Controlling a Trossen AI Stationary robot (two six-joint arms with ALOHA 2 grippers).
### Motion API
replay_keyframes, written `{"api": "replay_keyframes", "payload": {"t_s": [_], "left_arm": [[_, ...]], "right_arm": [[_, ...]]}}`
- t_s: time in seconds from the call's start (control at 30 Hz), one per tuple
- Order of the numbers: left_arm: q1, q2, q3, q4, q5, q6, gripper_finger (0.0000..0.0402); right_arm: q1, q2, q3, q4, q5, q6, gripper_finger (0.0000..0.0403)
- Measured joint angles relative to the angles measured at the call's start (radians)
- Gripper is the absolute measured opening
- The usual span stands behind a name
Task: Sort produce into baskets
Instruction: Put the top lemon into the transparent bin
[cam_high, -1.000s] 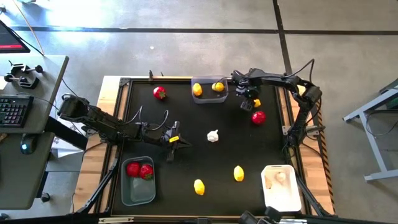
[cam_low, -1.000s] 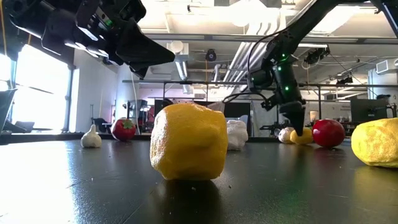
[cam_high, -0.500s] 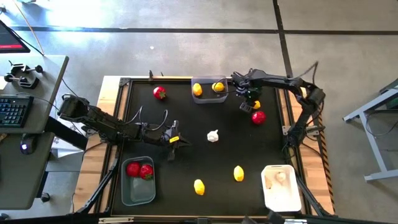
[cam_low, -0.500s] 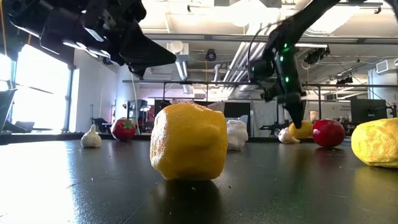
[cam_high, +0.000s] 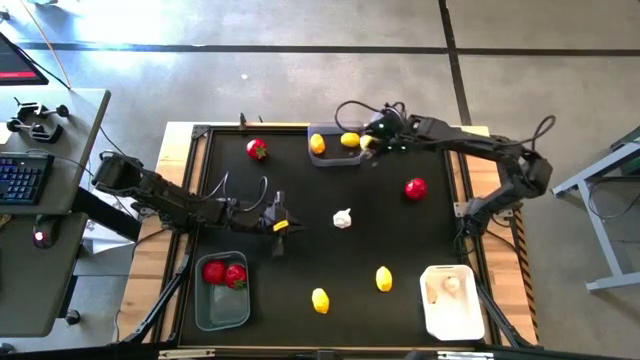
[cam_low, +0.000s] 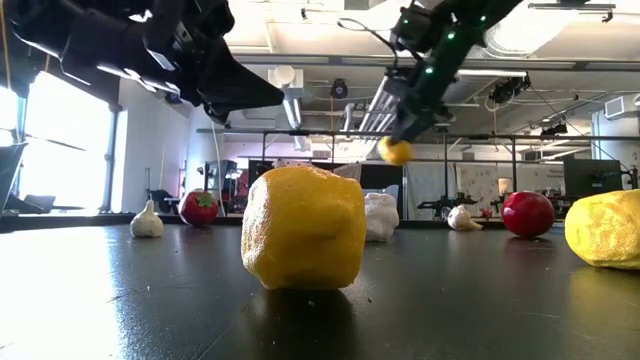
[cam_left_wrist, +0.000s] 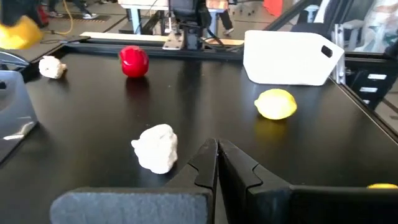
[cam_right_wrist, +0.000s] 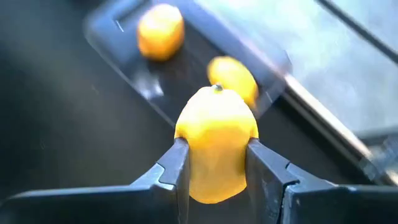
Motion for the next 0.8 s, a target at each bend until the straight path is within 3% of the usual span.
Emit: {"api": "replay_keyframes", "payload": {"t_s": [0.13, 0.27, 0.8], "left_arm": [[0.012, 0.0, 0.0, 0.0, 0.0, 0.005, 0.0], [0.017, 0.0, 0.0, 0.0, 0.0, 0.015, 0.0], [0.009, 0.0, 0.0, 0.0, 0.001, 0.017, 0.0]], "right_arm": [[0.011, 0.064, 0.0, 0.16, -0.024, 0.0, 0.0101], [0.0, 0.155, 0.067, 0.186, -0.035, -0.034, 0.0101], [-0.046, 0.527, 0.436, 0.015, -0.103, -0.165, 0.0101]]}}
